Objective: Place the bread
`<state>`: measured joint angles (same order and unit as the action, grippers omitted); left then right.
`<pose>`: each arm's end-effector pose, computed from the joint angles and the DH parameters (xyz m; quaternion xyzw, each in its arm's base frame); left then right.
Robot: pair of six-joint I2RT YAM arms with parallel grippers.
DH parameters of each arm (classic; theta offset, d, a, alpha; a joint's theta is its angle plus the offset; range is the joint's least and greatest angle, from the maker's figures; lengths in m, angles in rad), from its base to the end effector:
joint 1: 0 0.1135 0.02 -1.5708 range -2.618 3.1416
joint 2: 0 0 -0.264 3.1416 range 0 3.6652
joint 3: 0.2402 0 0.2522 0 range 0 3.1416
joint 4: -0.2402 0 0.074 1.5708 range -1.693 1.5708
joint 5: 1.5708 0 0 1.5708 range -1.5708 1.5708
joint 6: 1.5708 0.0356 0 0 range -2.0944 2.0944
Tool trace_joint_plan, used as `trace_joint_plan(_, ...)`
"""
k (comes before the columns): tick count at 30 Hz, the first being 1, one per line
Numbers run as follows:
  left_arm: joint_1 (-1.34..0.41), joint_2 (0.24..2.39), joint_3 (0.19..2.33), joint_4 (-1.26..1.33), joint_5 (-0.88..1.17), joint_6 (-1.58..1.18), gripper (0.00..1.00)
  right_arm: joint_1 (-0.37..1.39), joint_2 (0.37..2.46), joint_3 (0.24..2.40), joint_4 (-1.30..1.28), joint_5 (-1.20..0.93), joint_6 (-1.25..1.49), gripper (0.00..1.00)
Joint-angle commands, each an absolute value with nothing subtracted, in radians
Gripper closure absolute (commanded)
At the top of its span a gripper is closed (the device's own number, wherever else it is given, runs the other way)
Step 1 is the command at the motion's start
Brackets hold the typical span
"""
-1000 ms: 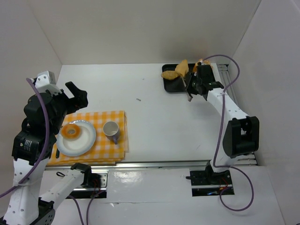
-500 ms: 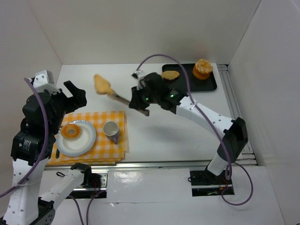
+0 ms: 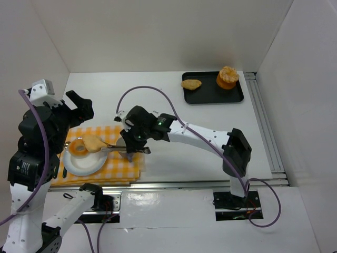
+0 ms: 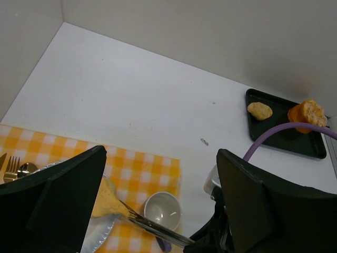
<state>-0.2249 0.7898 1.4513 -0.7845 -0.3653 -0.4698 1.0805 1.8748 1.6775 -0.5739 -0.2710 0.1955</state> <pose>0.0974 -0.0092 0.4857 -0.2094 0.7166 -0.0937 0.6587 0.1934 0.3826 0.3007 -0.4383 0.8023 0.3297 0.2357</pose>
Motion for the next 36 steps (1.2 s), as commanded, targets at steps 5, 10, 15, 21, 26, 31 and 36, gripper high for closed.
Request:
trace_joint_plan(5,-0.229,0.776,1.48,-0.747,-0.379,-0.446,0.01,1.109,1.894,1.753,-0.569,-0.299,0.173,0.75)
trace_joint_plan(10,-0.229,0.776,1.48,-0.747,-0.379,-0.446,0.01,1.118,1.894,1.763,-0.558,-0.299,0.173,0.58)
trace_joint_plan(15,-0.229,0.776,1.48,-0.747,-0.379,-0.446,0.01,1.118,1.884,1.784,-0.558,-0.29,0.164,0.51)
trace_joint_plan(21,-0.229,0.776,1.48,-0.747,-0.37,-0.446,0.01,1.109,1.864,1.815,-0.567,-0.253,0.155,0.43)
trace_joint_plan(26,-0.229,0.776,1.471,-0.747,-0.37,-0.446,0.01,1.1,1.842,1.835,-0.568,-0.253,0.155,0.39)
trace_joint_plan(31,-0.229,0.776,1.471,-0.747,-0.36,-0.446,0.01,1.1,1.842,1.835,-0.577,-0.241,0.146,0.39)
trace_joint_plan(36,-0.229,0.776,1.471,-0.747,-0.36,-0.446,0.01,1.066,1.81,1.825,-0.577,-0.158,0.146,0.39)
